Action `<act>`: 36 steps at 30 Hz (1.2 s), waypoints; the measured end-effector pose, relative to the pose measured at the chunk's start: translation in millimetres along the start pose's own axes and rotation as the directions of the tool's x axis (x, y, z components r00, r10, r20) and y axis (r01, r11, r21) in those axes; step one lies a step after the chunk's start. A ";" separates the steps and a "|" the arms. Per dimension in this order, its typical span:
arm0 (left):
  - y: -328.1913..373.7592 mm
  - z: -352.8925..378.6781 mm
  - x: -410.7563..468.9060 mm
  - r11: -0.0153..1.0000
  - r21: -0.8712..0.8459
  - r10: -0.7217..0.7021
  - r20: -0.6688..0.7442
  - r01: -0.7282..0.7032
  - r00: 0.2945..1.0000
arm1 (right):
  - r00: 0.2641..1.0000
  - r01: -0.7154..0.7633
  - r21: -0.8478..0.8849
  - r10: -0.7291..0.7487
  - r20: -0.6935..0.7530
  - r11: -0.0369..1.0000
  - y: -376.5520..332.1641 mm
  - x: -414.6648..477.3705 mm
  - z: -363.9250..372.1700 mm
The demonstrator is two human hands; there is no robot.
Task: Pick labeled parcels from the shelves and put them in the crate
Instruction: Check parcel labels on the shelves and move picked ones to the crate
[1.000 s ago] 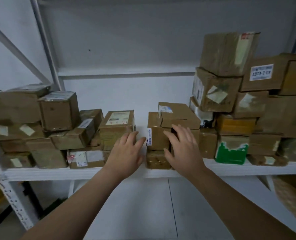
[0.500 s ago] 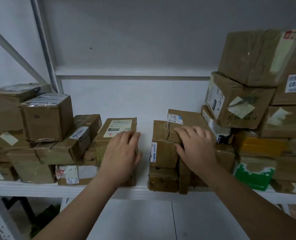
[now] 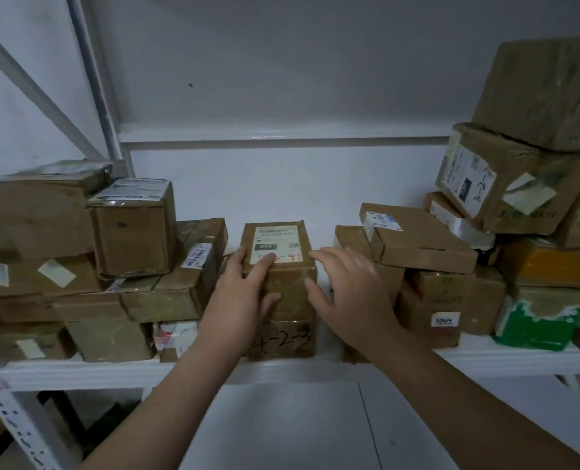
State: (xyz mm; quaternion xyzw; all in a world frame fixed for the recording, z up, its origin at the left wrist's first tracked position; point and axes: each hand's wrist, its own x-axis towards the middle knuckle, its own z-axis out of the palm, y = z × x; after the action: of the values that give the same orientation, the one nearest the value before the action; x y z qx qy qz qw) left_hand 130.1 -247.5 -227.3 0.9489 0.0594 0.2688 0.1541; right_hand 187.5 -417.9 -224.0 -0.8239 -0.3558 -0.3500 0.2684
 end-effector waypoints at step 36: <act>124.4 16.8 36.6 0.950 -0.143 0.264 -0.107 -0.278 0.959 | 0.926 0.350 -0.452 -0.374 0.038 0.820 90.8 22.9 -73.3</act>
State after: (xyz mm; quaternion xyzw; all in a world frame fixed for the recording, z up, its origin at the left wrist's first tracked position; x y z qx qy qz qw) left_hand 173.7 -362.3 -182.6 0.9206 -0.0862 0.3319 0.1871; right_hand 241.0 -514.2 -179.2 -0.7713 -0.4076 -0.4889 0.0076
